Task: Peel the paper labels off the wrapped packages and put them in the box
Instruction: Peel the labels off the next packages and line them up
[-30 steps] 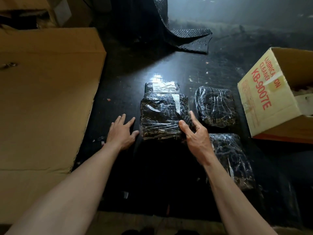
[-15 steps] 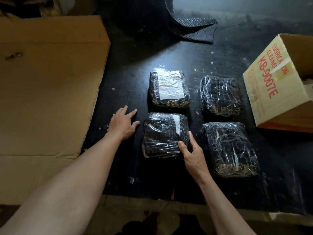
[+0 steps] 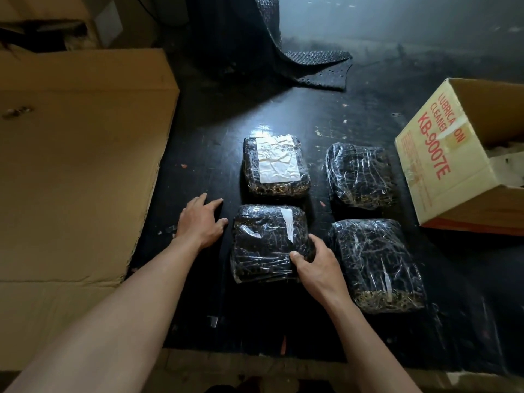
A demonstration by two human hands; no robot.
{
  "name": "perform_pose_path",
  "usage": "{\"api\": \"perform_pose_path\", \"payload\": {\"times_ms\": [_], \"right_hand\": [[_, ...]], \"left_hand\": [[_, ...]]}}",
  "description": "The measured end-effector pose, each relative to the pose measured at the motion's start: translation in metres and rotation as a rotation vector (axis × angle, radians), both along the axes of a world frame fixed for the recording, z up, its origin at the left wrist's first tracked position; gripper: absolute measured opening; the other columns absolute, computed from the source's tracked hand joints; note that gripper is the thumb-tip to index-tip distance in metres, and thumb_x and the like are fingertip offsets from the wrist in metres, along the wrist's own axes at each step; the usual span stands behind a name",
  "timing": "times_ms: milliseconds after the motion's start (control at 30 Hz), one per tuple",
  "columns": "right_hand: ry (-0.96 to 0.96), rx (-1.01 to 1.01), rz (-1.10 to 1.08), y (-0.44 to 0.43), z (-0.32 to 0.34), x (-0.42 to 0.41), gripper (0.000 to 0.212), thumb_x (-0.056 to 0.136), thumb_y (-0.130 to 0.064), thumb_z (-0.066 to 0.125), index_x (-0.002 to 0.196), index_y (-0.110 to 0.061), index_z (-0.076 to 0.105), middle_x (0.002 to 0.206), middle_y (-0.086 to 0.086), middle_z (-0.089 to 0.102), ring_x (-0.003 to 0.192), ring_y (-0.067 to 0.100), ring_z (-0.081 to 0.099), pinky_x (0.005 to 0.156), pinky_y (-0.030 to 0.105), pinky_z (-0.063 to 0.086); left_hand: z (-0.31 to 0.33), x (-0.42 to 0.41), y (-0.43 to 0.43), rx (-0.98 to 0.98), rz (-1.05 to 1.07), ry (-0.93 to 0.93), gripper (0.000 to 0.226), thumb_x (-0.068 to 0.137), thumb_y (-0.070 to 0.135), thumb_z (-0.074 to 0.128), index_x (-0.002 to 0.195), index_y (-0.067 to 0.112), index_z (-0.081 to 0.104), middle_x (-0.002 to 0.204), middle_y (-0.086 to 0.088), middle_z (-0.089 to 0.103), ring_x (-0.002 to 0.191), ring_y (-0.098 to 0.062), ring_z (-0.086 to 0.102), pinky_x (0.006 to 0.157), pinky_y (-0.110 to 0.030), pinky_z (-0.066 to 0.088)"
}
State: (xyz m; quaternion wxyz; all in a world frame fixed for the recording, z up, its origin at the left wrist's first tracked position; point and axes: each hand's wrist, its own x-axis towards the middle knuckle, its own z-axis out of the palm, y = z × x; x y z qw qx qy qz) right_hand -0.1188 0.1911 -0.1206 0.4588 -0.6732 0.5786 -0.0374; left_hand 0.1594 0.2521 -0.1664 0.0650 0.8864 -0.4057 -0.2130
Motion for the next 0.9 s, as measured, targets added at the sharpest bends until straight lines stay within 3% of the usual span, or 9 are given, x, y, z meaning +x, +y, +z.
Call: {"api": "perform_pose_path", "payload": {"times_ms": [200,400,667,900], "right_hand": [[0.053,-0.195,0.029,-0.033,0.017,0.021,0.063,0.093,-0.043,0.061,0.148,-0.019,0.042,0.133,0.008,0.054,0.112,0.02,0.057,0.098,0.037,0.049],[0.08,-0.357,0.187,-0.106,0.03,0.068,0.05,0.094,-0.038,0.058,0.139,-0.016,0.05,0.119,0.007,0.057,0.098,0.021,0.061,0.091,0.043,0.055],[0.215,-0.483,0.476,-0.198,0.025,0.141,0.042,0.099,-0.032,0.05,0.136,-0.012,0.052,0.13,0.012,0.056,0.122,0.033,0.051,0.097,0.045,0.046],[0.294,-0.506,0.717,-0.237,0.016,0.188,0.026,0.103,-0.032,0.044,0.111,-0.018,0.065,0.116,0.01,0.056,0.115,0.03,0.049,0.093,0.049,0.044]], "left_hand": [[0.022,-0.005,-0.039,-0.202,0.025,0.104,0.048,0.097,0.038,0.059,0.143,0.023,0.056,0.15,-0.004,0.051,0.137,-0.027,0.047,0.114,-0.042,0.039],[0.039,0.002,-0.095,-0.313,0.048,0.21,0.056,0.098,0.031,0.059,0.151,0.017,0.046,0.148,-0.01,0.053,0.137,-0.029,0.049,0.114,-0.042,0.039],[0.051,0.027,-0.147,-0.26,0.032,0.195,0.063,0.099,0.027,0.058,0.157,0.018,0.034,0.153,-0.014,0.046,0.142,-0.031,0.041,0.117,-0.039,0.033],[0.042,0.033,-0.166,-0.193,0.096,0.303,0.068,0.095,0.024,0.061,0.157,0.027,0.034,0.155,-0.008,0.046,0.141,-0.025,0.044,0.115,-0.032,0.036]]}}
